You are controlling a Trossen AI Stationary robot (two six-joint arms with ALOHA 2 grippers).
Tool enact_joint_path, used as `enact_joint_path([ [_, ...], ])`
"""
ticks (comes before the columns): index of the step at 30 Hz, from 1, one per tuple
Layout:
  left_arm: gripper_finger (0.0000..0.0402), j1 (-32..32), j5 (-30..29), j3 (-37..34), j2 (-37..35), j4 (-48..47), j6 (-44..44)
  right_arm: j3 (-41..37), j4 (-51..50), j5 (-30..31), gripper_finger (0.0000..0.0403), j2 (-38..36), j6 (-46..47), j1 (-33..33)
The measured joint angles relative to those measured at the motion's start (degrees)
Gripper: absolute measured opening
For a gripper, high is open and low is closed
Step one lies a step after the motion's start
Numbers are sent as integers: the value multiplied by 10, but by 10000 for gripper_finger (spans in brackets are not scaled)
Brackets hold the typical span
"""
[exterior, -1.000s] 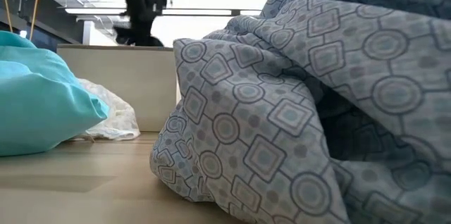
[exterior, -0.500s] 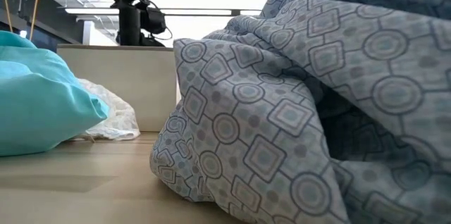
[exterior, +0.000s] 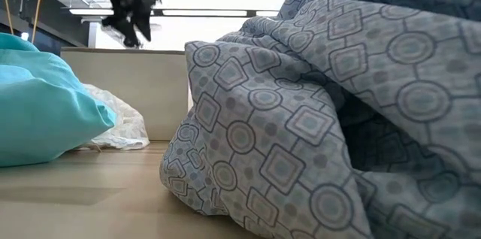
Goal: Sort clothes
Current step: Put the left black underwear into the left laundry organizer
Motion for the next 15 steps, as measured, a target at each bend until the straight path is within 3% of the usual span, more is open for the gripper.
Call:
enact_joint_path([
  [4, 204, -62, 51, 0, -64, 50, -17, 0, 1, 0, 0, 0, -75, 0],
  [8, 182, -155, 58, 0, -108, 122, -25, 0, 46, 2, 0, 0, -31, 0],
  [15, 140, -312, -3, 0, -122, 248, -99, 0, 155, 8, 0, 0, 58, 0],
])
